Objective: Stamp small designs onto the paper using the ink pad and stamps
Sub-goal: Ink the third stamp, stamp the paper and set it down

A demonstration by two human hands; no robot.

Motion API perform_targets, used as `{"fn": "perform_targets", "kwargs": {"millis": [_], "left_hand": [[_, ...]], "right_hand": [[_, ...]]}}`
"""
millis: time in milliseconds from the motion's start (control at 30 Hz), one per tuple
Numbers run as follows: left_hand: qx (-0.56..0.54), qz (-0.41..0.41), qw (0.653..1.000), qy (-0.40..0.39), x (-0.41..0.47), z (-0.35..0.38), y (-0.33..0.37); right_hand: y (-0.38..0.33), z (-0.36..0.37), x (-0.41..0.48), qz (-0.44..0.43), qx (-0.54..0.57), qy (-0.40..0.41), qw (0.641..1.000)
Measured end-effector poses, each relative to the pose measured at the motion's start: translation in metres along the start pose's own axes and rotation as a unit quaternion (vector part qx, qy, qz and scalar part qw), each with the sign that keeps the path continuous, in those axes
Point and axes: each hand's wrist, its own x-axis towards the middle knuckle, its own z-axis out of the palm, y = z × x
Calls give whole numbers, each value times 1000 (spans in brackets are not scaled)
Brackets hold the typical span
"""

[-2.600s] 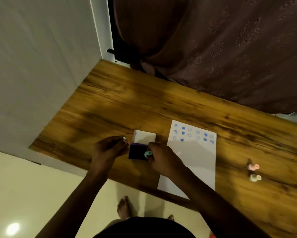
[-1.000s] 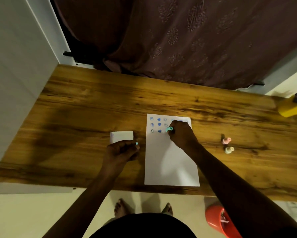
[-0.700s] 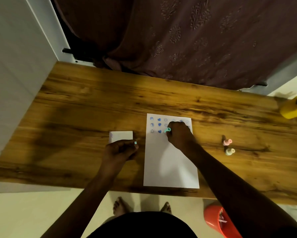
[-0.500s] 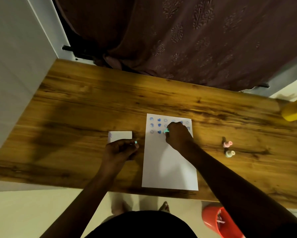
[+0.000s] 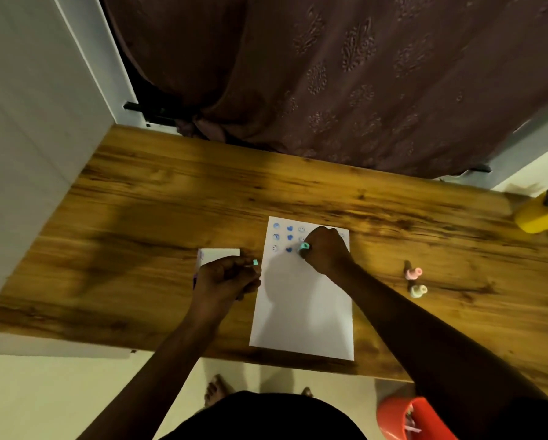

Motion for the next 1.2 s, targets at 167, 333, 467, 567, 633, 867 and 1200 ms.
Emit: {"fn": "perform_targets", "kwargs": {"millis": [167, 333, 467, 567, 633, 867, 1200], "left_hand": [[-15, -3, 1000, -23, -3, 12, -3], [4, -9, 998, -62, -5, 39, -6], [21, -9, 995, -94, -6, 73, -8], [33, 7, 992, -122, -11, 101, -9], [40, 23, 988, -145, -15, 115, -8], [53, 37, 975, -211, -25, 152, -8], [107, 68, 967, -222, -32, 181, -15]], "right_hand": [[28, -12, -15, 82, 308, 66, 946], [62, -36, -57, 165, 690, -18, 704], [81, -40, -100, 116, 669, -33, 733], [94, -41, -129, 50, 648, -19, 759], [100, -44, -144, 17, 627, -13, 779], [125, -55, -161, 8, 568, -4, 823], [162, -61, -172, -12, 551, -29, 834]]}}
